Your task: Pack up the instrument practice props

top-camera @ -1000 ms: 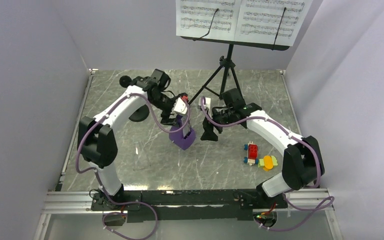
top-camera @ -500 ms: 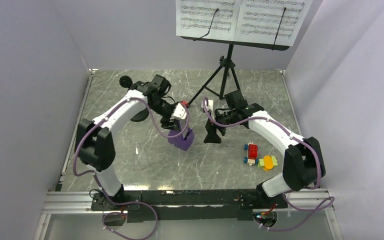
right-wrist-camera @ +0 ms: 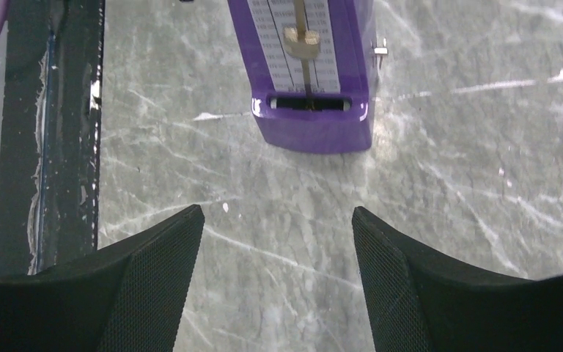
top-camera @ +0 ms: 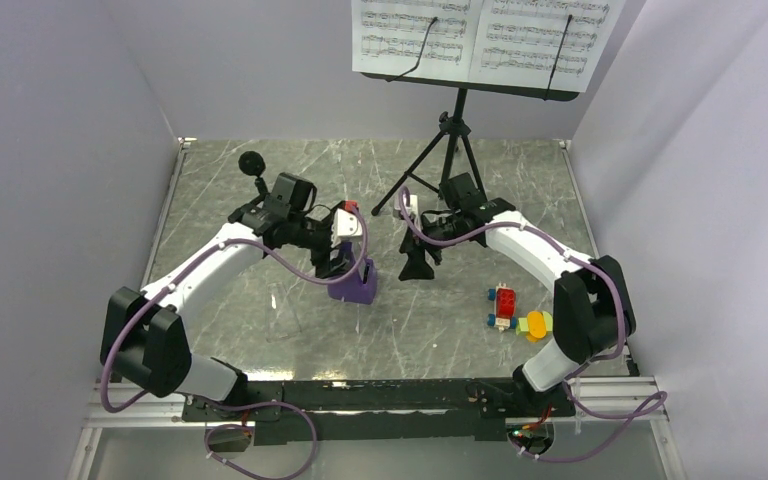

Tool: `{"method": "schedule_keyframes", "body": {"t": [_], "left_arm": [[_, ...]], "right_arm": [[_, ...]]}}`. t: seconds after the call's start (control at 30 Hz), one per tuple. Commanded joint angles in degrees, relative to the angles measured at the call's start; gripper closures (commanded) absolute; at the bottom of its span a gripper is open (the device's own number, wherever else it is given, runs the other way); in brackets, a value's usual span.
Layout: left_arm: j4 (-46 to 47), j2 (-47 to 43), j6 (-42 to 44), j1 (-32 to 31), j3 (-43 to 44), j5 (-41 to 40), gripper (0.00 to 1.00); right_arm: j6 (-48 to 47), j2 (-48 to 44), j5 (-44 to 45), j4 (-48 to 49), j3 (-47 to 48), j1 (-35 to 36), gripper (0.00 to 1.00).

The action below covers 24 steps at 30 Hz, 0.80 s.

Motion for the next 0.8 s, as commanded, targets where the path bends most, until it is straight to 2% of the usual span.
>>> {"method": "schedule_keyframes", "body": {"t": [0.0, 0.3, 0.77], "left_arm": [[1.4, -2.9, -3.5, 1.1, 0.8, -0.2, 0.16], [-0.9, -3.2, -5.4, 3.1, 1.4, 1.1, 0.24], [-0.7, -2.7, -6.1, 3.8, 0.4, 2.8, 0.42]], "right_arm": [[0.2, -0.4, -5.1, 6.6, 2.0, 2.0, 0.24], [12.4, -0.9, -5.1, 20.8, -1.7, 4.7, 0.32], [11.9, 4.9, -6.1, 19.0, 3.9, 6.0, 0.47]]}}
